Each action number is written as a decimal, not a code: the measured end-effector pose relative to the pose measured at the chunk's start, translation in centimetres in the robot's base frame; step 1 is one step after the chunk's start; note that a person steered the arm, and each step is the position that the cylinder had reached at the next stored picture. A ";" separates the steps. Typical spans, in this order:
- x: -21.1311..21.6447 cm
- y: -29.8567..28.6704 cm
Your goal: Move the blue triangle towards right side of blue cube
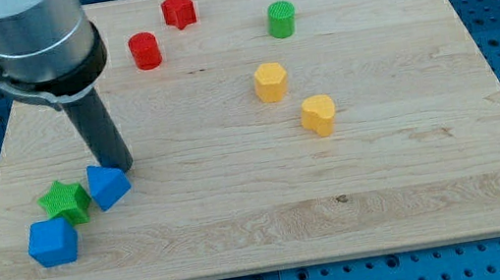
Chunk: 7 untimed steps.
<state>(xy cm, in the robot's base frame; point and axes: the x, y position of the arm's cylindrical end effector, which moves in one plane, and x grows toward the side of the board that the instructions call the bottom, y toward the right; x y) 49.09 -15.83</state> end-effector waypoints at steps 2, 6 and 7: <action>0.9 0.0; 3.7 -0.8; 0.3 0.9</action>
